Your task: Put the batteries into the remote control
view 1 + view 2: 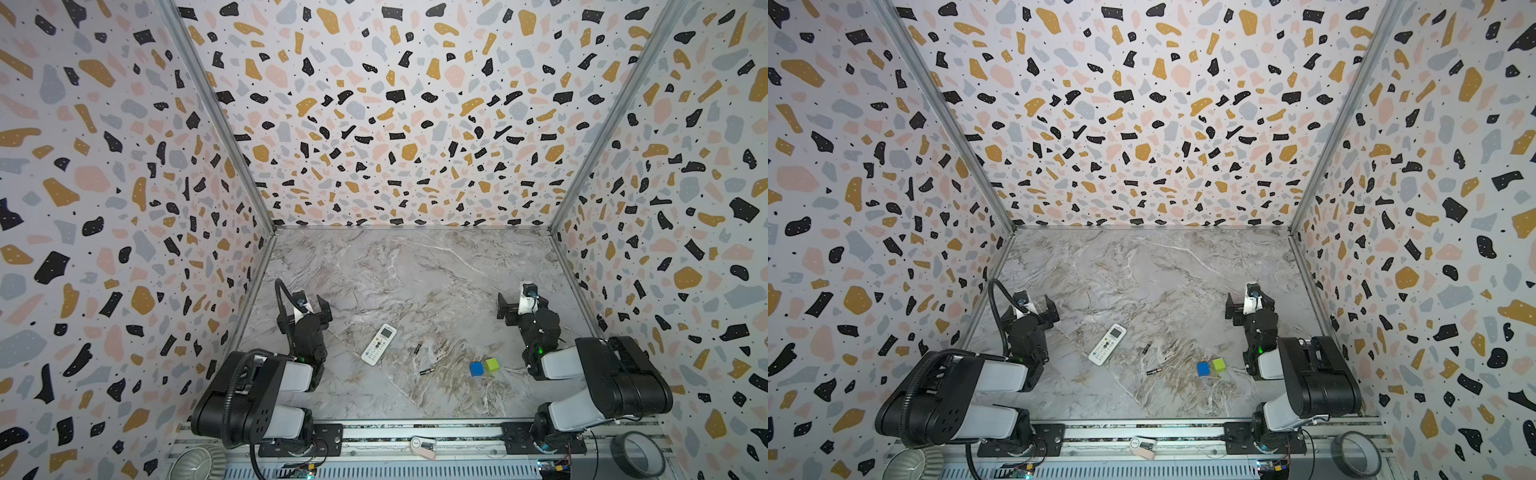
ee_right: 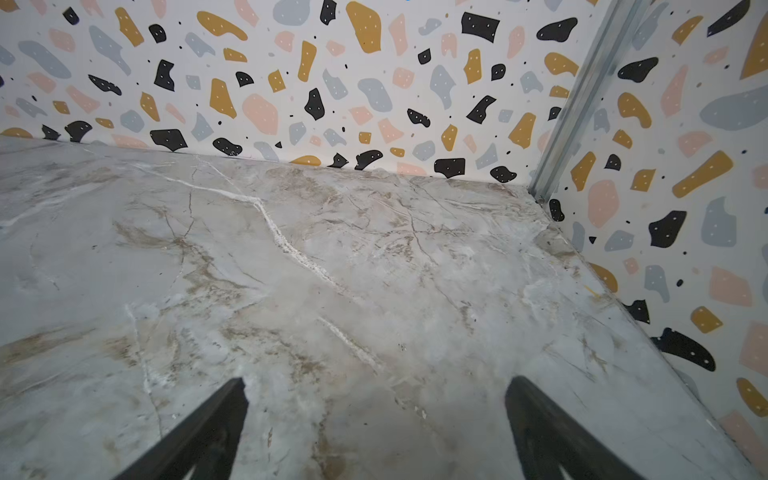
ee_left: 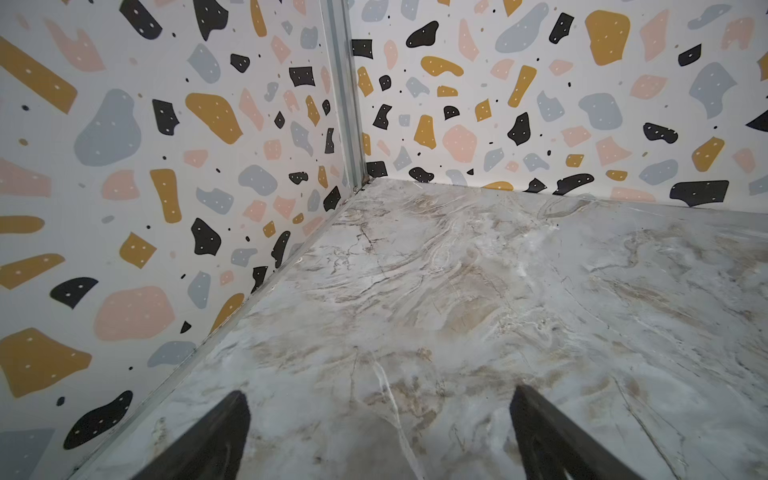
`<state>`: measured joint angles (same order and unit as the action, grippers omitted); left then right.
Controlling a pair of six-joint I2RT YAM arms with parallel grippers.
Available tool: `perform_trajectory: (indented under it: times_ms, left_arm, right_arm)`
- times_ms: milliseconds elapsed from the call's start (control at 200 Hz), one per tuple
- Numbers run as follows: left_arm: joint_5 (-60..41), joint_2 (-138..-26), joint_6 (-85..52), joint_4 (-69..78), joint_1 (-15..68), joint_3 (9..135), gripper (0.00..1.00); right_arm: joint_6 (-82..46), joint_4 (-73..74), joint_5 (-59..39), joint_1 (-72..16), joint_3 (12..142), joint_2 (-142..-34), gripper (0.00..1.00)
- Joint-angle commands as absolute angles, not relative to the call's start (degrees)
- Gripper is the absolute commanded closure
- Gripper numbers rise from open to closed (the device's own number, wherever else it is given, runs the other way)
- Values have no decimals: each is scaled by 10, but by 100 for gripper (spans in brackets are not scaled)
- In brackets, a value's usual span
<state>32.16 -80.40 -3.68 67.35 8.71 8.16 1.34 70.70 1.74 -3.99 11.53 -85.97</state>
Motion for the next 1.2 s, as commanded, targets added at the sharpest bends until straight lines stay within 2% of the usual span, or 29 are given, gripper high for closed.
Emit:
perform_trajectory:
  times_ms: [0,1081,1116,1196]
  left_arm:
    - [330,-799,-40,702,84,84,0]
    - [328,-792,-37,707,84,86,1]
    - [313,-773,-27,684,84,97,1]
    - [286,-706,-41,472,84,172,1]
  right_arm:
    - [9,711,17,-42,121,-856,1]
    - [9,710,7,-36,122,-854,1]
    - [11,717,11,-40,120,-851,1]
    - [37,612,56,-76,152,-803,1]
